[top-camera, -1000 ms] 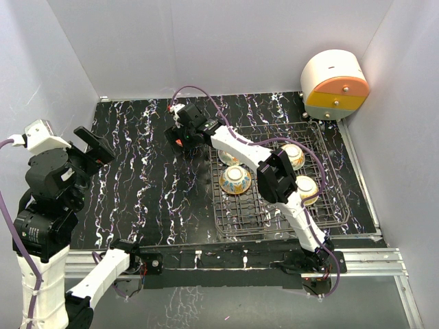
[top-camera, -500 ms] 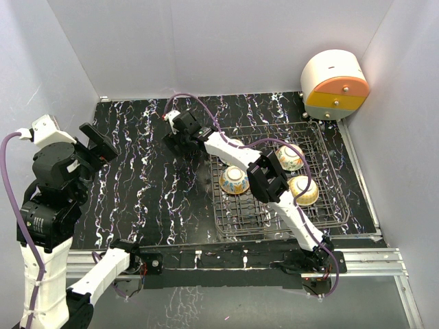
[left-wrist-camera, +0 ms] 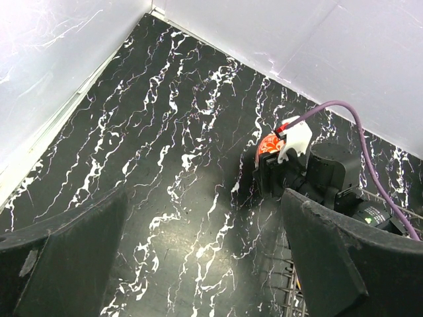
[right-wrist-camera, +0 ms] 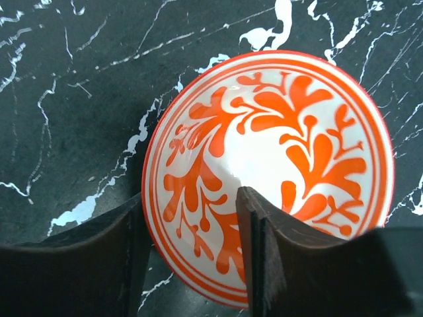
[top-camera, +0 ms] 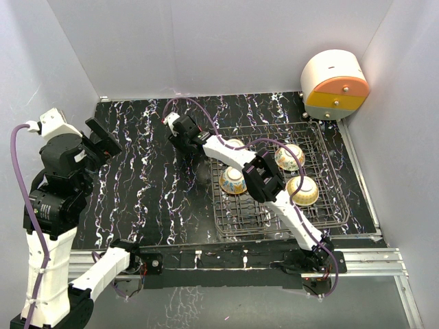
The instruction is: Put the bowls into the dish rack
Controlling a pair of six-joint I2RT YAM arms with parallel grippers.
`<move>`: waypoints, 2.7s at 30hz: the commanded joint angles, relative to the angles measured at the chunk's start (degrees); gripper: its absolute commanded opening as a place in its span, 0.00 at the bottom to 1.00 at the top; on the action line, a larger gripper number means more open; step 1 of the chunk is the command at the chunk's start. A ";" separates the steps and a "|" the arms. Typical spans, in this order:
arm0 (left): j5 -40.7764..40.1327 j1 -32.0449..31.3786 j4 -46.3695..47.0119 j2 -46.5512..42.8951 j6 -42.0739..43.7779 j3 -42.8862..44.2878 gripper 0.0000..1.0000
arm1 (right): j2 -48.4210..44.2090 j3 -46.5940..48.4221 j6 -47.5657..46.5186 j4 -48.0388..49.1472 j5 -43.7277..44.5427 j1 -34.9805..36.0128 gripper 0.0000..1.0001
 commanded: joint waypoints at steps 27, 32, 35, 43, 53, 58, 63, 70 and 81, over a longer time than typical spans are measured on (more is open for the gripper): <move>2.76 -0.15 2.98 -2.47 1.95 -0.40 0.97 | -55.43 -47.61 42.92 30.07 -38.46 -6.36 0.08; 3.57 -0.15 2.70 -2.95 2.83 -0.70 0.97 | -73.38 -65.53 49.41 26.60 -39.42 -13.28 0.08; 5.05 -0.17 2.66 -2.96 2.39 -1.10 0.97 | -79.93 -73.24 53.23 25.52 -42.86 -16.27 0.08; 6.98 -0.17 2.77 -3.31 0.78 -1.71 0.97 | -90.37 -92.37 66.15 32.90 -45.98 -16.89 0.08; 6.52 -0.13 0.71 -3.76 0.13 -0.30 0.97 | -92.31 -107.94 78.47 49.39 -46.42 -17.35 0.09; 6.67 -0.17 0.67 -3.45 -0.16 0.29 0.97 | -85.54 -106.28 78.46 52.33 -48.92 -17.27 0.09; 6.70 -0.18 0.90 -2.94 -0.16 0.93 0.97 | -82.07 -106.82 79.75 55.49 -47.70 -17.26 0.09; 6.52 -0.13 0.94 -2.73 -0.25 0.65 0.97 | -77.86 -111.54 86.29 67.37 -48.05 -16.98 0.10; 6.02 -0.13 1.83 -2.23 -0.29 0.10 0.97 | -71.83 -115.12 88.60 70.89 -44.74 -12.00 0.11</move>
